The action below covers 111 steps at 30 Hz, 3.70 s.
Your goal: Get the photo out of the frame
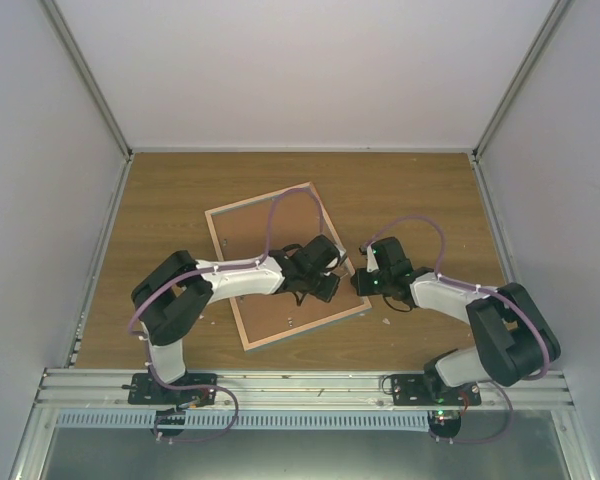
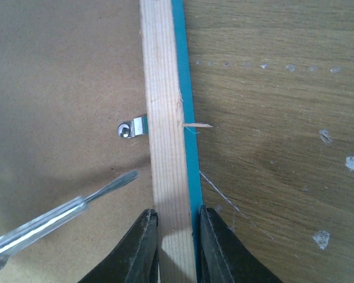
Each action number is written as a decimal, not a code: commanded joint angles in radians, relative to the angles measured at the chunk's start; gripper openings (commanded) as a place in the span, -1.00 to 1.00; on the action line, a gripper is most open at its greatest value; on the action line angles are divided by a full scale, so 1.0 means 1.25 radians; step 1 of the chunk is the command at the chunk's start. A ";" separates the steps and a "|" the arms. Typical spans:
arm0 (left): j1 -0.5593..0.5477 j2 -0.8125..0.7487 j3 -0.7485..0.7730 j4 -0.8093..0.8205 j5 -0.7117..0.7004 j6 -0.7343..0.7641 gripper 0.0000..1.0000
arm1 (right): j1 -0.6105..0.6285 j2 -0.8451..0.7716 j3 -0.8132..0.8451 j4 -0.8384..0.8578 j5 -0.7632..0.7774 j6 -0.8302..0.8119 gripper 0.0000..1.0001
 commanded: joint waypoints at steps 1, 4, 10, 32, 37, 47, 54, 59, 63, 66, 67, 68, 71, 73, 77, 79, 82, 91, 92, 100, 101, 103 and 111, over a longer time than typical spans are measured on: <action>-0.005 0.037 0.046 0.002 -0.032 0.014 -1.00 | 0.007 0.014 0.001 0.019 -0.007 0.000 -0.66; -0.004 0.052 0.056 -0.003 -0.037 0.014 -1.00 | 0.007 0.012 -0.003 0.020 -0.011 0.001 -0.75; -0.004 0.064 0.060 -0.018 -0.042 0.009 -1.00 | 0.008 0.011 -0.006 0.023 -0.016 0.002 -0.82; 0.013 0.052 0.042 0.021 -0.126 -0.060 -1.00 | 0.015 0.010 -0.016 0.027 -0.023 0.010 -0.85; 0.014 0.045 0.023 0.047 -0.151 -0.100 -1.00 | 0.016 0.008 -0.017 0.029 -0.024 0.018 -0.86; 0.014 0.029 -0.022 0.113 -0.213 -0.203 -1.00 | 0.017 0.008 -0.025 0.032 -0.026 0.035 -0.94; 0.016 0.007 -0.043 0.113 -0.275 -0.236 -1.00 | 0.019 0.008 -0.033 0.036 -0.024 0.042 -0.98; 0.025 -0.023 -0.069 0.125 -0.295 -0.263 -1.00 | 0.019 0.015 -0.036 0.041 -0.030 0.044 -0.99; 0.030 -0.032 -0.071 0.142 -0.299 -0.277 -1.00 | 0.021 0.018 -0.037 0.043 -0.035 0.046 -0.99; 0.032 -0.039 -0.072 0.149 -0.309 -0.285 -1.00 | 0.024 0.017 -0.037 0.044 -0.038 0.048 -0.99; 0.033 -0.044 -0.076 0.152 -0.312 -0.290 -1.00 | 0.024 0.018 -0.037 0.044 -0.039 0.049 -0.99; 0.034 -0.051 -0.083 0.163 -0.312 -0.297 -1.00 | 0.025 0.018 -0.037 0.044 -0.038 0.051 -0.99; 0.041 -0.076 -0.105 0.197 -0.291 -0.298 -1.00 | 0.029 0.023 -0.038 0.048 -0.042 0.054 -0.99; 0.042 -0.089 -0.109 0.192 -0.294 -0.306 -1.00 | 0.029 0.025 -0.039 0.048 -0.038 0.059 -0.99; 0.043 -0.109 -0.129 0.203 -0.304 -0.306 -1.00 | 0.031 0.023 -0.040 0.052 -0.033 0.066 -0.99; 0.041 -0.105 -0.123 0.196 -0.291 -0.287 -1.00 | 0.032 0.026 -0.039 0.052 -0.037 0.065 -0.99; 0.033 -0.114 -0.147 0.238 -0.213 -0.223 -1.00 | 0.037 0.028 -0.037 0.053 -0.044 0.060 -0.99; -0.011 -0.139 -0.149 0.162 -0.099 -0.035 -1.00 | 0.042 0.056 -0.035 0.064 -0.024 0.031 -0.99; -0.016 -0.145 -0.148 0.145 -0.098 -0.023 -1.00 | 0.042 0.059 -0.034 0.064 -0.023 0.028 -0.99; -0.004 -0.200 -0.169 0.078 -0.161 -0.023 -1.00 | 0.042 0.066 -0.033 0.068 -0.022 0.023 -0.99; 0.003 -0.190 -0.156 0.064 -0.164 -0.024 -1.00 | 0.042 0.068 -0.033 0.068 -0.023 0.022 -0.99; 0.010 -0.160 -0.126 0.038 -0.167 -0.016 -1.00 | 0.042 0.070 -0.033 0.068 -0.024 0.021 -0.99; 0.028 -0.073 -0.066 -0.001 -0.159 0.021 -1.00 | 0.042 0.071 -0.033 0.068 -0.032 0.012 -0.99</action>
